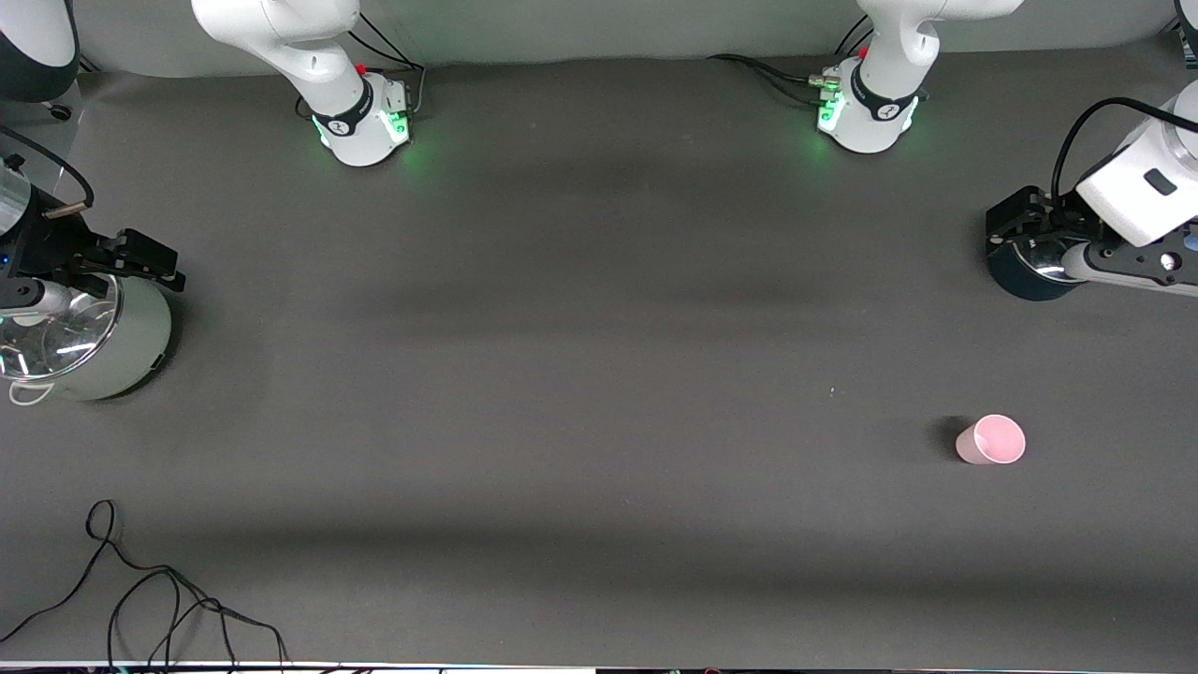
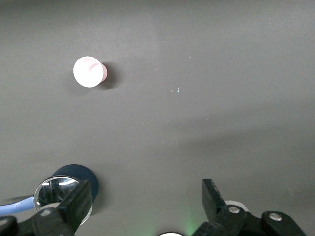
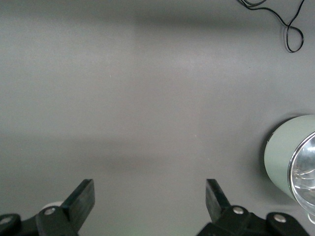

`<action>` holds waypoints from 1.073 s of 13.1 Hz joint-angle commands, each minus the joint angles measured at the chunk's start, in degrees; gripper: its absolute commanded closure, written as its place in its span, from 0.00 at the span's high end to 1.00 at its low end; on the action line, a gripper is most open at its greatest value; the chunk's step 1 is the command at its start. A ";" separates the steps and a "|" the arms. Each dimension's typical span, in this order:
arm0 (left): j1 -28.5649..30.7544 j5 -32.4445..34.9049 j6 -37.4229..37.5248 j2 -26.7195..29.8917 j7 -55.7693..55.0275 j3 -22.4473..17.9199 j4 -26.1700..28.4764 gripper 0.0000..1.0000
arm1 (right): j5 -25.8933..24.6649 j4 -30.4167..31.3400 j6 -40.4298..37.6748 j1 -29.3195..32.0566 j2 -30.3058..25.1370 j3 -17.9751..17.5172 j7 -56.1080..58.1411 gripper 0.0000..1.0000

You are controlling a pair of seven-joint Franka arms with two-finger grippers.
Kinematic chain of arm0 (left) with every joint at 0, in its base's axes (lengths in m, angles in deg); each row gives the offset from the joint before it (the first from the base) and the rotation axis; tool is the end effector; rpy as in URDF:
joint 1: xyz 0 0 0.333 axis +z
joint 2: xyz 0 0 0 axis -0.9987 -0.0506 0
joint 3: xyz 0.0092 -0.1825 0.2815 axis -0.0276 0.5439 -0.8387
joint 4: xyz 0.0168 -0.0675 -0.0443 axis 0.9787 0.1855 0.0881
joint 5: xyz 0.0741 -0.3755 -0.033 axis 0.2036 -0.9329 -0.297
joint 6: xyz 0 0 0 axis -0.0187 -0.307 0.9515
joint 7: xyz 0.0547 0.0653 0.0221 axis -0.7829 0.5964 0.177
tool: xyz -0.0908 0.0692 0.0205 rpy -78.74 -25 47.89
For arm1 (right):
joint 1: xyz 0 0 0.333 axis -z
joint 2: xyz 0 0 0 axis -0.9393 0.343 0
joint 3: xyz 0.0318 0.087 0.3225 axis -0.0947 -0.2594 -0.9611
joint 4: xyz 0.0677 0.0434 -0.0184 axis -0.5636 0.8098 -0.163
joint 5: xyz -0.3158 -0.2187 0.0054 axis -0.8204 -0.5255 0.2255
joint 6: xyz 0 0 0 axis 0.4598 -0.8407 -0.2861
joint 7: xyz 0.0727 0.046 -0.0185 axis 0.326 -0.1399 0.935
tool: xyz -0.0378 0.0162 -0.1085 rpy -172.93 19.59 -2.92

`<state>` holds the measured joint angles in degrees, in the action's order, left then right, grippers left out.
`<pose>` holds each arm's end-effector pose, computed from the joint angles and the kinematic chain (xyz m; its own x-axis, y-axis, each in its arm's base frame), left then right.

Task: Transfer pink cup from left to right arm
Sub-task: 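Lower the left gripper from rest toward the pink cup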

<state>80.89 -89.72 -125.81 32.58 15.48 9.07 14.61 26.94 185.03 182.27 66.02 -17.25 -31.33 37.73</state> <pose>0.5370 -0.0567 0.6309 0.9801 -0.1878 -0.0641 -0.1876 -0.9822 0.0092 0.5418 -0.0089 0.6093 0.9992 0.0371 -0.0125 0.0370 -0.9993 -0.0065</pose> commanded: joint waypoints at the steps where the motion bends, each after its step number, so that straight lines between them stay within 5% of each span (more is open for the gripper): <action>1: -0.21 0.66 0.85 -1.08 0.33 -0.20 -1.94 1.00 | -0.75 -0.70 -0.16 -0.91 0.26 0.51 -0.34 1.00; 11: 1.36 0.83 0.24 -2.56 0.76 -0.46 -4.04 1.00 | -0.67 -0.70 -0.25 -0.83 0.26 0.51 -0.34 1.00; 14: 3.64 0.48 -0.63 -4.77 10.31 -0.55 -6.07 1.00 | -0.67 -0.70 -0.25 -0.83 0.26 0.51 -0.34 1.00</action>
<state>82.98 -89.57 -126.14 30.28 19.94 8.52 11.28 26.94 185.00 182.27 66.02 -17.25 -31.33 37.73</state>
